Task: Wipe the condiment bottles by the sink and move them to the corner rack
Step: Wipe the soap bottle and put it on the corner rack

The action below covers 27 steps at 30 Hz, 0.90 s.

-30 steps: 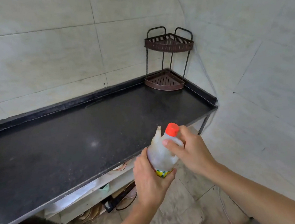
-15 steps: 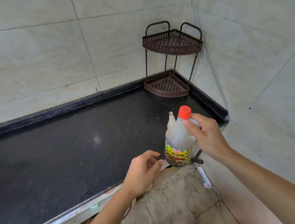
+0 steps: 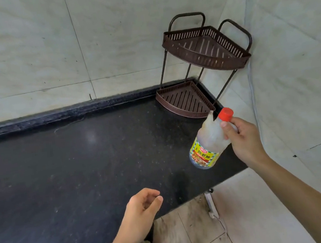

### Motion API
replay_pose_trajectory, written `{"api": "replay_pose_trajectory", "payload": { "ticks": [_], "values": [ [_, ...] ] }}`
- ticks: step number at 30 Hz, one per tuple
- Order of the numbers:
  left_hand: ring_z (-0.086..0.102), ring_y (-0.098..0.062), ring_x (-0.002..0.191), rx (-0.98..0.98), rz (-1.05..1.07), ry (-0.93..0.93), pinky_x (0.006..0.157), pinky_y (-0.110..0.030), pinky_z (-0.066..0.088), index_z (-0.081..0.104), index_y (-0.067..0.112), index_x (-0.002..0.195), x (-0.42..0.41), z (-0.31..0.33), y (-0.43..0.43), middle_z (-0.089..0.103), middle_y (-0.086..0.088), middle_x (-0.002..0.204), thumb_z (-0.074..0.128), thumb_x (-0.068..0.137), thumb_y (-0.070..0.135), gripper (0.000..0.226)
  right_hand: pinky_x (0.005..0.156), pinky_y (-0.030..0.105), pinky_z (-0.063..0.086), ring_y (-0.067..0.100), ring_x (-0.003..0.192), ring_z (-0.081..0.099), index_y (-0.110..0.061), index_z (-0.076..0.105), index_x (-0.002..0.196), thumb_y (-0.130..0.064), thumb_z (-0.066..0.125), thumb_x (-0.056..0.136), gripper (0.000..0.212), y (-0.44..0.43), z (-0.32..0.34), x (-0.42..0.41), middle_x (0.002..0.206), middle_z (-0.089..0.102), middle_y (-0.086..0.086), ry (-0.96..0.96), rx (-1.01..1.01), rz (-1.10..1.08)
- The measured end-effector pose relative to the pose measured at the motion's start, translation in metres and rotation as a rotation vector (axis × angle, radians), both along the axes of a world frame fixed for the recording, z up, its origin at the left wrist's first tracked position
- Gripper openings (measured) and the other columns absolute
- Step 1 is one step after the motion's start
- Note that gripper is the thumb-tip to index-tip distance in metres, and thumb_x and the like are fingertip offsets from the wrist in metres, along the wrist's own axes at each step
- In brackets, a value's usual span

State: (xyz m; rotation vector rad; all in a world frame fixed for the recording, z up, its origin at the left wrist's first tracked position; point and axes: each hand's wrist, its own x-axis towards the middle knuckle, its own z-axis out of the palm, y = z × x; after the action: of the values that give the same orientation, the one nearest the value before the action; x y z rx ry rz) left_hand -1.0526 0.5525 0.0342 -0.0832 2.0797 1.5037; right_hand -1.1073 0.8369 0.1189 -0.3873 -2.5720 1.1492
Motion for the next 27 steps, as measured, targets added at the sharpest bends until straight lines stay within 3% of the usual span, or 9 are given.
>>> {"api": "replay_pose_trajectory", "payload": {
  "ticks": [4, 7, 11, 18, 23, 27],
  "values": [
    [0.068, -0.014, 0.085, -0.046, 0.006, -0.031, 0.082, -0.031, 0.057, 0.065, 0.032, 0.093, -0.036, -0.006, 0.007, 0.072, -0.001, 0.088, 0.061, 0.092, 0.03, 0.005, 0.069, 0.03, 0.048, 0.023, 0.082, 0.06, -0.011, 0.065, 0.108, -0.023, 0.049, 0.1, 0.021, 0.032, -0.013, -0.054, 0.089, 0.066, 0.007, -0.035, 0.055, 0.001],
    [0.067, -0.012, 0.087, -0.088, 0.044, -0.056, 0.084, -0.031, 0.057, 0.064, 0.033, 0.093, -0.057, -0.013, 0.015, 0.072, 0.001, 0.09, 0.06, 0.092, 0.031, 0.004, 0.072, 0.042, 0.054, 0.027, 0.082, 0.061, -0.012, 0.062, 0.109, -0.029, 0.047, 0.1, 0.025, 0.057, -0.029, -0.093, 0.085, 0.064, 0.005, -0.015, 0.107, 0.013],
    [0.067, -0.011, 0.087, -0.119, 0.111, -0.073, 0.083, -0.025, 0.056, 0.062, 0.035, 0.093, -0.072, -0.02, 0.034, 0.071, 0.007, 0.09, 0.06, 0.092, 0.031, 0.005, 0.068, 0.027, 0.041, 0.022, 0.082, 0.059, -0.011, 0.061, 0.117, -0.028, 0.043, 0.098, 0.031, 0.079, -0.048, -0.147, 0.085, 0.064, 0.003, 0.043, 0.195, 0.06],
    [0.068, -0.012, 0.086, -0.15, 0.327, -0.115, 0.077, -0.019, 0.052, 0.065, 0.03, 0.097, -0.08, -0.037, 0.087, 0.071, 0.009, 0.091, 0.06, 0.092, 0.03, 0.007, 0.08, 0.032, 0.042, 0.035, 0.096, 0.06, -0.004, 0.059, 0.12, -0.028, 0.042, 0.097, 0.037, 0.12, -0.104, -0.252, 0.103, 0.068, 0.019, 0.024, 0.223, 0.087],
    [0.068, -0.008, 0.084, -0.153, 0.418, -0.165, 0.075, -0.018, 0.053, 0.064, 0.031, 0.096, -0.079, -0.05, 0.136, 0.07, 0.013, 0.086, 0.061, 0.091, 0.03, 0.006, 0.095, 0.036, 0.046, 0.034, 0.109, 0.062, -0.001, 0.058, 0.125, -0.042, 0.037, 0.09, 0.058, 0.138, -0.129, -0.312, 0.118, 0.066, 0.022, 0.001, 0.02, -0.058],
    [0.068, -0.005, 0.08, -0.137, 0.45, -0.193, 0.074, -0.019, 0.053, 0.064, 0.033, 0.09, -0.076, -0.062, 0.168, 0.072, 0.016, 0.083, 0.063, 0.09, 0.027, 0.007, 0.103, 0.027, 0.04, 0.032, 0.121, 0.056, 0.008, 0.051, 0.13, -0.043, 0.037, 0.083, 0.071, 0.148, -0.139, -0.346, 0.131, 0.057, 0.026, -0.033, -0.089, -0.11]
  ]
}}
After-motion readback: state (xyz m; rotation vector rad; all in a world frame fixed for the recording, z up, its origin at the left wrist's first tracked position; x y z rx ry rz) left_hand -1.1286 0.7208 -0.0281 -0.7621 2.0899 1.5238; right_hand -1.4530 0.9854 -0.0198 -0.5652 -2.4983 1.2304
